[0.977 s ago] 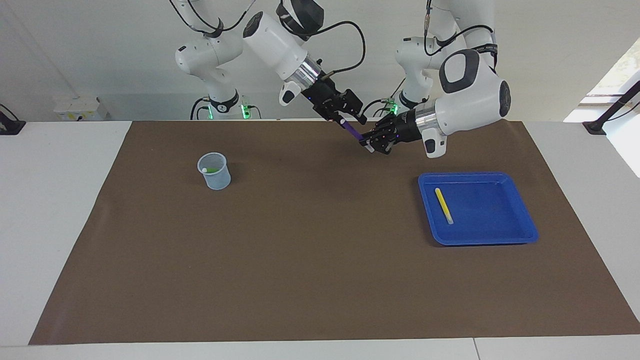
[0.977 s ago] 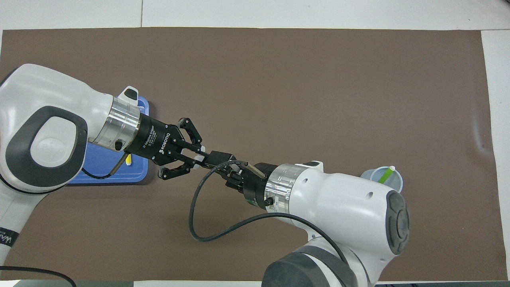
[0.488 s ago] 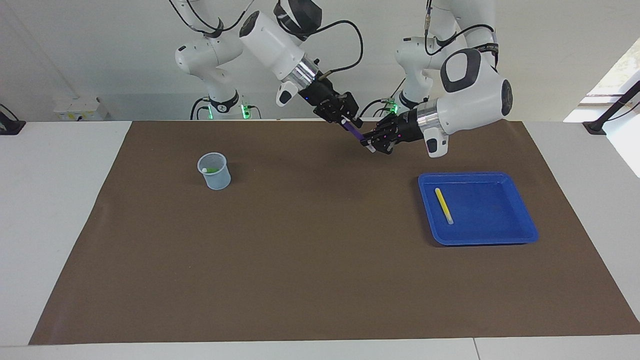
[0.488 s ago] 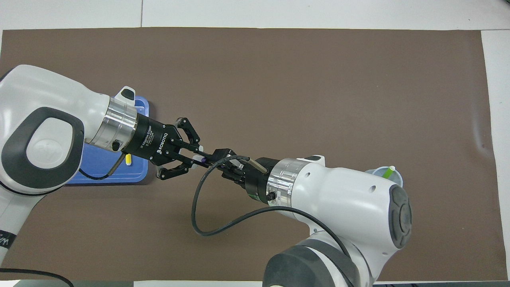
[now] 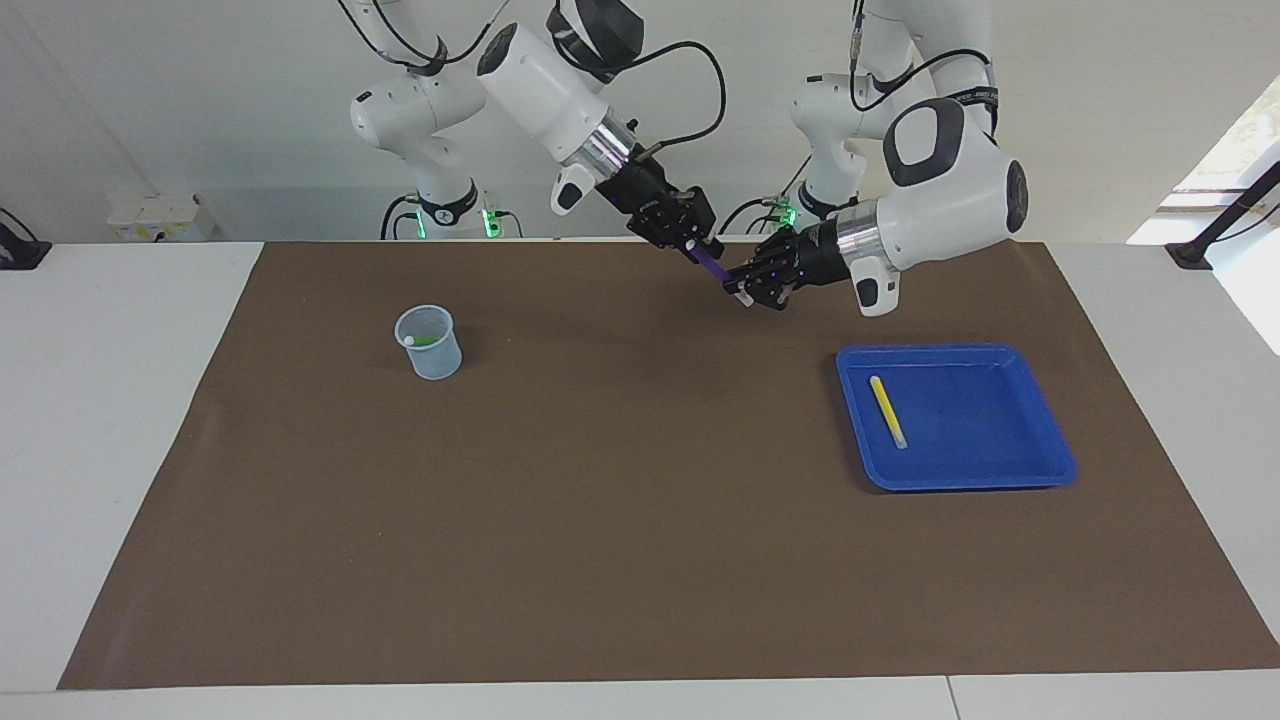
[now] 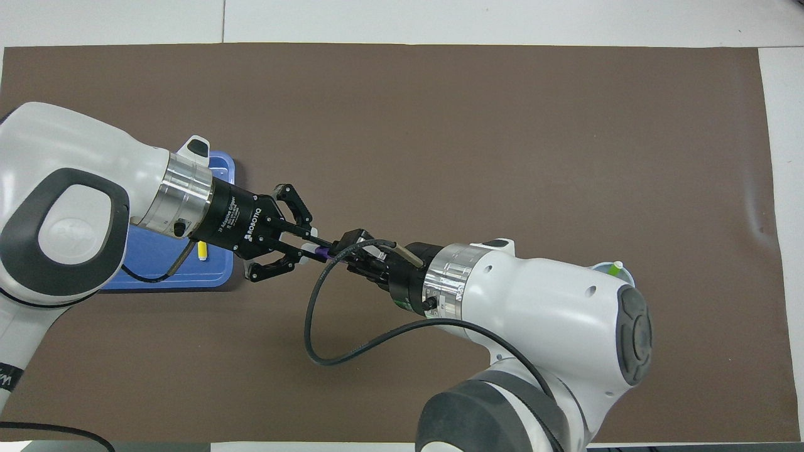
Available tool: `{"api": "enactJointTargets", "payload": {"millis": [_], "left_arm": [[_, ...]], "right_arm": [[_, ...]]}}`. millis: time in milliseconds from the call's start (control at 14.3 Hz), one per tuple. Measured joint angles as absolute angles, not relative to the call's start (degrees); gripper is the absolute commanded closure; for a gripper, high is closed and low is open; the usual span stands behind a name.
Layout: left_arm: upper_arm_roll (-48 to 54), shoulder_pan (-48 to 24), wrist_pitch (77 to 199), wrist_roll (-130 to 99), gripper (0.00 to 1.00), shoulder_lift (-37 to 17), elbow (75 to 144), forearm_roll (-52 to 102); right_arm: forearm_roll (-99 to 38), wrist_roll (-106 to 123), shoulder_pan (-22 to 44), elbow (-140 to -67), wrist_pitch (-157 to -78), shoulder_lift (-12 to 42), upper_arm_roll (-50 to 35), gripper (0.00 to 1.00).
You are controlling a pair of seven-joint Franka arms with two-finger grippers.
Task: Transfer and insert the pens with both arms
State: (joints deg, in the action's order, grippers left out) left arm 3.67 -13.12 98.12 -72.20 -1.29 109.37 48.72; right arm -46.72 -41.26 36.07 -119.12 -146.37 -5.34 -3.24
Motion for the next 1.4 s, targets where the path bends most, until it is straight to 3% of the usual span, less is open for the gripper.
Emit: {"api": "enactJointTargets", "payload": {"millis": [279,349,698,1047,1186,1395], "left_arm": [[3.5,-13.1,98.2,-72.2,1.0,-1.2,109.4,48.7],[3.5,-13.1,98.2,-72.2,0.01,-1.2,109.4,48.7],[3.7,-13.2,99.2,-72.2,0.0,-0.8,109.4,48.7],[3.2,-12.8,101.9,-70.5,0.0,-0.1,109.4,47.2],[3.1,-12.2,102.6,-67.0,0.0,-0.1,109.5,44.1],[3.0,-9.3,102.7,-57.8,0.0,-0.1,109.8,38.6]], "right_arm": [[-46.7,-41.2,36.0,-119.1,-146.3,-5.2,-3.2,1.0],[-46.7,-41.2,36.0,-119.1,-146.3,-5.2,-3.2,1.0],[-45.9,-39.8,34.5,-118.5,-143.1,-5.4,-3.2,1.0],[-35.8,-13.0,17.7,-115.9,-114.5,-7.7,-2.2,1.0],[-28.2,-2.3,12.8,-114.6,-107.3,-7.9,-2.0,1.0],[-13.1,10.7,10.6,-112.5,-100.9,-7.8,-2.0,1.0]]}}
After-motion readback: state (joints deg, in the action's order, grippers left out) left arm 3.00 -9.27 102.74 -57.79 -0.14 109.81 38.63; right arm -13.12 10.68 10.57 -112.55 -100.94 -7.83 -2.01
